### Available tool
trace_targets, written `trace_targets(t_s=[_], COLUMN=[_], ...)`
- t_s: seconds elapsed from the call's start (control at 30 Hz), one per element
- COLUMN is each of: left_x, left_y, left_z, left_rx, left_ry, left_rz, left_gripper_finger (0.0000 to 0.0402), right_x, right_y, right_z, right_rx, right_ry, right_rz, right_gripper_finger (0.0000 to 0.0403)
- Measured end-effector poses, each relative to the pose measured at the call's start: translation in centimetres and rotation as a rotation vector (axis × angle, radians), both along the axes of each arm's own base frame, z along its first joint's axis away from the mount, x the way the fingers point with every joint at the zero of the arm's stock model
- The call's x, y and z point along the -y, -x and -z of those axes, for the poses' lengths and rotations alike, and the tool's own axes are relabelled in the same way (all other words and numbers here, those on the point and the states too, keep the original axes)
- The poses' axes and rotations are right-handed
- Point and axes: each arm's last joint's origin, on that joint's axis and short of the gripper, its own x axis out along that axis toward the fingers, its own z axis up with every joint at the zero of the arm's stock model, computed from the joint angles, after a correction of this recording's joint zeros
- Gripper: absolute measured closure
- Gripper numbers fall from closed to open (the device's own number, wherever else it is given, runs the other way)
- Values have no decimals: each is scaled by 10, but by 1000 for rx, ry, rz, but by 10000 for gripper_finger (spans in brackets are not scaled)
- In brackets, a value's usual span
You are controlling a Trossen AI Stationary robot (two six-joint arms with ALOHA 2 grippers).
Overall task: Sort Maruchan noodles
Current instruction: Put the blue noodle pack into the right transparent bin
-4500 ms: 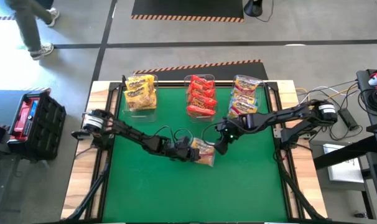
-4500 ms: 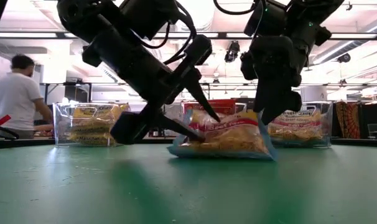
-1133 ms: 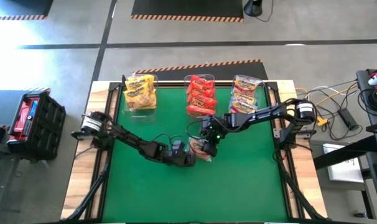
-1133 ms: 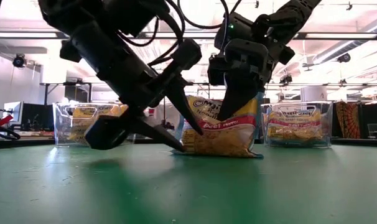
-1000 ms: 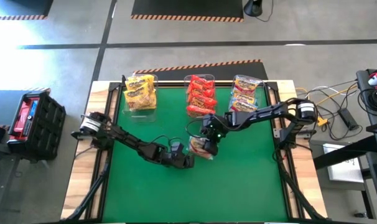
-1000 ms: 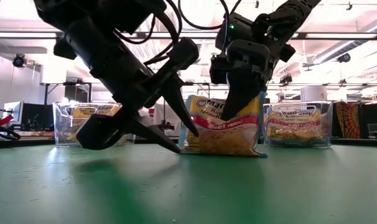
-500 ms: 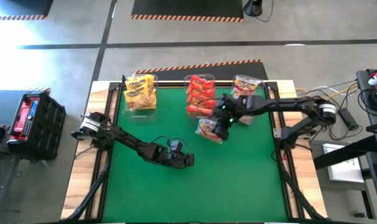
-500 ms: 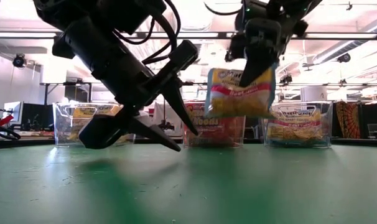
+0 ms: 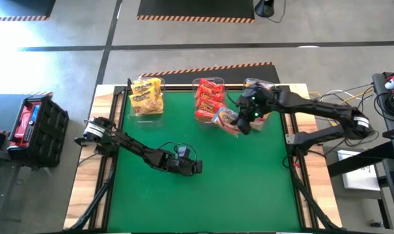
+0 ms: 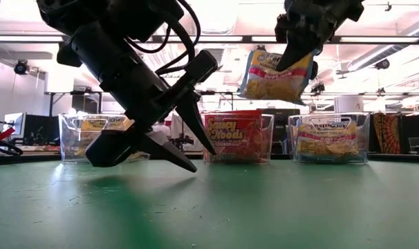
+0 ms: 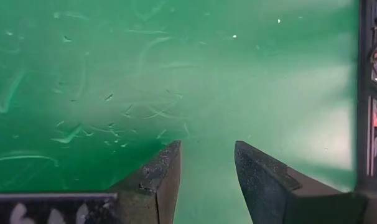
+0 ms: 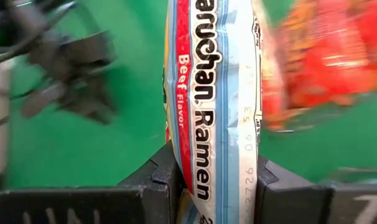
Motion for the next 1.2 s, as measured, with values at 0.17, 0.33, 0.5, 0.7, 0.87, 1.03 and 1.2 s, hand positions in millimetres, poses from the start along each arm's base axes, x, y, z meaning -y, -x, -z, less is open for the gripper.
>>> trace_targets(t_s=[0.17, 0.33, 0.5, 0.7, 0.87, 1.03, 1.2], left_x=[0, -1, -2, -7, -10, -13, -15], left_y=[0, 1, 2, 10, 15, 17, 19], left_z=[0, 1, 2, 4, 4, 6, 7], left_rx=[-2, -19, -36, -44, -41, -31, -24], left_ry=[-4, -9, -26, -52, -70, -67, -64], left_rz=[3, 4, 13, -8, -25, -31, -37], left_gripper_finger=[267, 267, 267, 268, 268, 268, 268], right_x=[10, 29, 51, 71, 78, 83, 84], right_y=[7, 21, 40, 60, 70, 78, 83], right_z=[-2, -14, -25, -14, 3, 14, 24], right_rx=[-74, -238, -349, -433, -451, -502, -463], right_ry=[215, 442, 527, 504, 449, 490, 414], right_rz=[205, 367, 499, 506, 350, 257, 217], right_gripper_finger=[313, 310, 310, 310, 312, 315, 312])
